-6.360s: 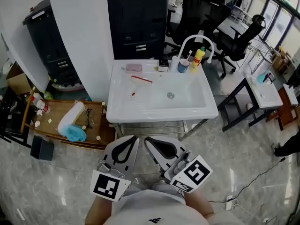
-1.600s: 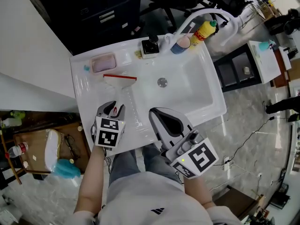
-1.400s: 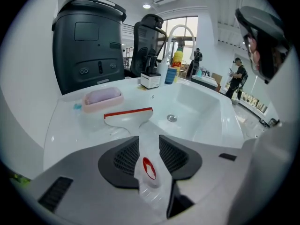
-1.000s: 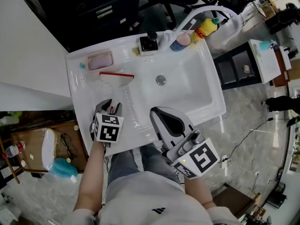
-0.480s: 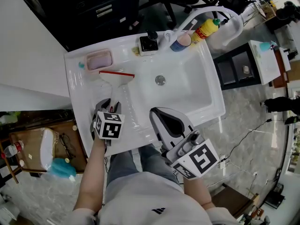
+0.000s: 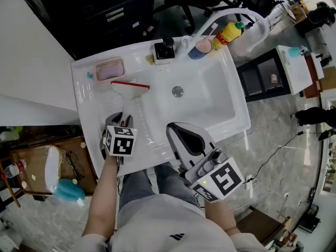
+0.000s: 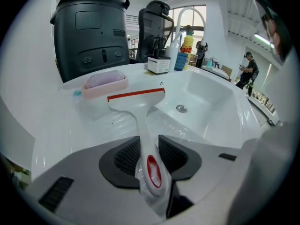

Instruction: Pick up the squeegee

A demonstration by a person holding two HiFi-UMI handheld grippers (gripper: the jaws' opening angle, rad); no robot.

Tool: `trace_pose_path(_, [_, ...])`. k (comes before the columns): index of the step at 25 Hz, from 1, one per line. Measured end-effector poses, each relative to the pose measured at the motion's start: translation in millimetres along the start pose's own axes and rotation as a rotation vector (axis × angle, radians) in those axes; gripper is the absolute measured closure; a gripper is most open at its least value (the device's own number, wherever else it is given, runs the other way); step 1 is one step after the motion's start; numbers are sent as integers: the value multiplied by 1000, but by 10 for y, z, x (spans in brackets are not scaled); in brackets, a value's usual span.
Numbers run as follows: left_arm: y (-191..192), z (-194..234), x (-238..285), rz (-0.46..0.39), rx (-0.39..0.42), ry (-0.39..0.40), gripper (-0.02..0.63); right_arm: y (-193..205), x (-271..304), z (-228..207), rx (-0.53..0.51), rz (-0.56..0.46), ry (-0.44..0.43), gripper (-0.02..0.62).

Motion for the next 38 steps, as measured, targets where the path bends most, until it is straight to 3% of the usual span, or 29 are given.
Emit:
trace_pose_path(14, [-108,-63,-359,-102,-74,59,482,-91,-97,27,-15,-33,-2,584])
trace_pose_path(38, [-451,-619,-1337,-330,-31,114,508,-396,-453,165,-69,-144,-70,584])
Point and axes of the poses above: the fingertips, and each gripper's own axes: x forward along the fingers, z to its left, y out of its underside, the point moved 3 cm from there along -x, backward along the fingers, and after that the axes turned 15 degrees about -x, right-handed, at the moved point
